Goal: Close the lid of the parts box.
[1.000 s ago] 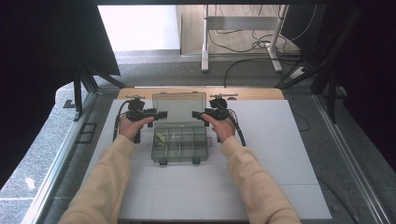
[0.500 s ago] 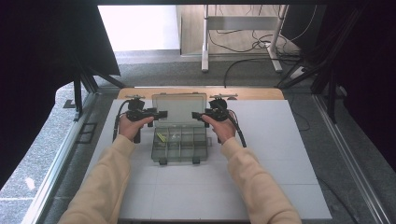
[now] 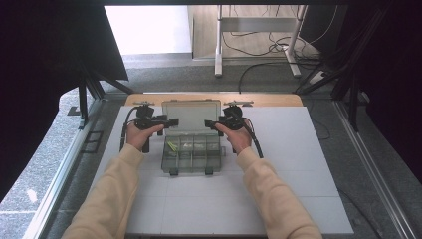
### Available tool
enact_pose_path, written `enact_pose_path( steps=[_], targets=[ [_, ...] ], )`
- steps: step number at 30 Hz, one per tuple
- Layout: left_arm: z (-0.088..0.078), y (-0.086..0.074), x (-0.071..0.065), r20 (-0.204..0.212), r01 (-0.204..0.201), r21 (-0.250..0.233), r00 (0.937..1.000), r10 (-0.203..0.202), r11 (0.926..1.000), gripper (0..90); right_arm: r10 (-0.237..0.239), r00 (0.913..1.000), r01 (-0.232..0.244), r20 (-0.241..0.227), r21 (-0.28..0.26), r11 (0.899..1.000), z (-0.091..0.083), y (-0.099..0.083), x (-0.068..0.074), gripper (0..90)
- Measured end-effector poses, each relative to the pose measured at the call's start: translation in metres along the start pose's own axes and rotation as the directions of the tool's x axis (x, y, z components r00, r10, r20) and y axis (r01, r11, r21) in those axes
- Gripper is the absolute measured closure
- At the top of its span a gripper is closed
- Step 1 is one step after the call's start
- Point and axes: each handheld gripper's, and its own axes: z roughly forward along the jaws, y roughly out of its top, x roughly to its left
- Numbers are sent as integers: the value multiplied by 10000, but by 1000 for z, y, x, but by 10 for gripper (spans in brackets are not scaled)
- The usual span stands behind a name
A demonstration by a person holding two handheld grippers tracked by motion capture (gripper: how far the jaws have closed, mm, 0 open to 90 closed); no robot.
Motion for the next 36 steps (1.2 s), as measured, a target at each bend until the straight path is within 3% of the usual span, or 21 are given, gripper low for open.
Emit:
enact_pose_path(
  steps=[24,36],
  targets=[
    [-10,4,-6,262,-237,-525,9993,251,9983,274,-973,9951,977,154,-287,9948,-7,3,11,280],
    [-13,5,-9,367,-349,-544,9986,370,9979,276,-1095,9939,1101,147,-474,9928,-12,6,15,284]
  ],
)
